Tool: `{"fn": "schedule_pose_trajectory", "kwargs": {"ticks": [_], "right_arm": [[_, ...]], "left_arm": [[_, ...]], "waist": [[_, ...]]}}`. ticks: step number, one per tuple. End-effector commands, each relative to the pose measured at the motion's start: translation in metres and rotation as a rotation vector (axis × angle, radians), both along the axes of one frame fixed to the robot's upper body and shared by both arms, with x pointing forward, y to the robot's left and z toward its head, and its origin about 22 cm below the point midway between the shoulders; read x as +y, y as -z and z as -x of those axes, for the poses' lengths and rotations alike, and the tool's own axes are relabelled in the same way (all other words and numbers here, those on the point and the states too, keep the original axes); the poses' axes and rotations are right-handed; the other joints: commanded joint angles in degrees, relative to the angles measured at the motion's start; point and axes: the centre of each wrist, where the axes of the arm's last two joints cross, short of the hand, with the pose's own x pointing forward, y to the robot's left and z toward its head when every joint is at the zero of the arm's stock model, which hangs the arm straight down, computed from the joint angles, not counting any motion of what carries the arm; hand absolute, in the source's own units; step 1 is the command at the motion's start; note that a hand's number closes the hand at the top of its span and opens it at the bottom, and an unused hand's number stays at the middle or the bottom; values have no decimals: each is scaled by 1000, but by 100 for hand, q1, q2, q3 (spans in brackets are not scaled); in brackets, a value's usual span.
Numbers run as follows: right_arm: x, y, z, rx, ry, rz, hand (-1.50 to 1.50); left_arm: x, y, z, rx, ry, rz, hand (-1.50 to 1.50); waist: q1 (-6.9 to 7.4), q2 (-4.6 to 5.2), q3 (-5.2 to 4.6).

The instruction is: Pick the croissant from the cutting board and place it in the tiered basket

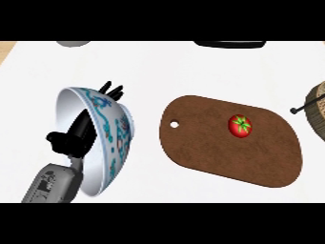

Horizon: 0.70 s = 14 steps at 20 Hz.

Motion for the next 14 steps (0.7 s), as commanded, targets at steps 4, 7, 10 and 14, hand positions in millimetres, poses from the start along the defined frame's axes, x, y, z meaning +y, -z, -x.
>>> {"fn": "schedule_pose_trajectory", "kwargs": {"ticks": [4,7,10,14], "right_arm": [[10,14,-42,-13,-50,-89,150],[18,15,-56,-57,-66,-194,150],[26,14,-63,-18,-45,-352,150],[8,32,-65,-21,17,-547,-150]], "left_arm": [[35,33,18,159,-50,-34,0],[25,26,14,138,-67,-34,0],[21,22,11,147,-84,-40,0],[21,16,7,141,-67,-26,0]], "waist": [[-19,44,-29],[-71,21,-27],[-154,-19,-31],[-182,-10,-25]]}}
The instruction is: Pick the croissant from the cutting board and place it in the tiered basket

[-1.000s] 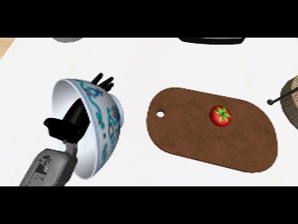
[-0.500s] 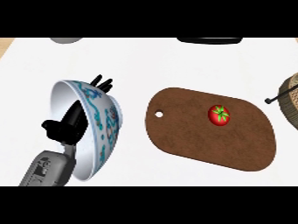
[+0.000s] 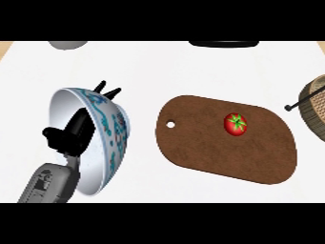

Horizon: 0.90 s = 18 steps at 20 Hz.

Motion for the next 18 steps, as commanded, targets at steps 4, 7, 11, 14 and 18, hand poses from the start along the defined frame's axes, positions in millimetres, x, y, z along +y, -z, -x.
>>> {"fn": "schedule_pose_trajectory", "kwargs": {"ticks": [4,7,11,14,18], "right_arm": [[-9,-22,1,-87,51,-199,-150],[-19,-10,9,-161,126,-152,-150],[-32,-22,21,-218,335,28,-150],[-55,-34,49,-271,488,145,-150],[-75,-38,75,-388,615,152,-150]], "left_arm": [[12,38,26,123,-60,-41,0],[28,31,27,127,-57,-52,0],[22,23,17,120,-50,-31,0],[26,28,23,116,-69,-41,0],[30,29,17,119,-76,-26,0]], "waist": [[-86,12,-31],[-86,9,-28],[-107,27,-32],[-243,-16,-35],[-290,-16,-33]]}}
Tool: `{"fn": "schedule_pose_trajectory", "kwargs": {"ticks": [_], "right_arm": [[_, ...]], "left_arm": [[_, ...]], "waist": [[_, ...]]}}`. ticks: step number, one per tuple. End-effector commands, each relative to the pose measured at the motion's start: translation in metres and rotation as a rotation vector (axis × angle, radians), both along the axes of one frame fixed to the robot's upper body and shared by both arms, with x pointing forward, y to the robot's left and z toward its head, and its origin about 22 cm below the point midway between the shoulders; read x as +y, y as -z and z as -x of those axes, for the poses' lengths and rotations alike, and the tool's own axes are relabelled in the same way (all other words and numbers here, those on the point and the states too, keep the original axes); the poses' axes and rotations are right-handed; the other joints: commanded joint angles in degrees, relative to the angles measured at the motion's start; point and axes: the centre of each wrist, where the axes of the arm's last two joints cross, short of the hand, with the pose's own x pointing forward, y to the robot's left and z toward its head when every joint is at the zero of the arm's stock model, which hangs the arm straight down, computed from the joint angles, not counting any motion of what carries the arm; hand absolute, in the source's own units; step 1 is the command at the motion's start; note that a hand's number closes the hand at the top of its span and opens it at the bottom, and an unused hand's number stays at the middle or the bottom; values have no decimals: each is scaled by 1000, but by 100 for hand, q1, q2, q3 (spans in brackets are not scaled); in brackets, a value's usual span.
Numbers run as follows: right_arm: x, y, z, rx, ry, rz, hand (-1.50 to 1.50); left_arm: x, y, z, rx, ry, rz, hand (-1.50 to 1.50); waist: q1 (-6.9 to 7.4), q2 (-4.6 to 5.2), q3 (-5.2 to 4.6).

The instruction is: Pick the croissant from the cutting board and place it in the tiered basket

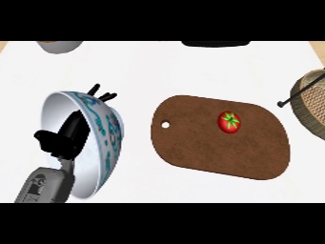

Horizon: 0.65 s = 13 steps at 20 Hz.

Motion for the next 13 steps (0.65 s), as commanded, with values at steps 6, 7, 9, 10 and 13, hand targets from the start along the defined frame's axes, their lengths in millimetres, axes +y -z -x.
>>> {"fn": "schedule_pose_trajectory", "kwargs": {"ticks": [6,7,9,10,13], "right_arm": [[-65,-15,108,-217,144,72,-150],[-67,-11,118,-253,143,54,-150],[-83,-13,150,-244,116,73,-150],[-78,-26,158,-228,113,80,-150],[-98,-7,202,-199,103,75,-150]], "left_arm": [[24,34,28,112,-84,-51,0],[34,27,32,114,-90,-29,0],[33,27,30,124,-106,-42,0],[39,39,42,122,-89,-52,0],[32,26,26,111,-91,-39,0]], "waist": [[-289,-28,-22],[-285,-53,-23],[-400,-59,-19],[-346,-52,-32],[-353,-30,-28]]}}
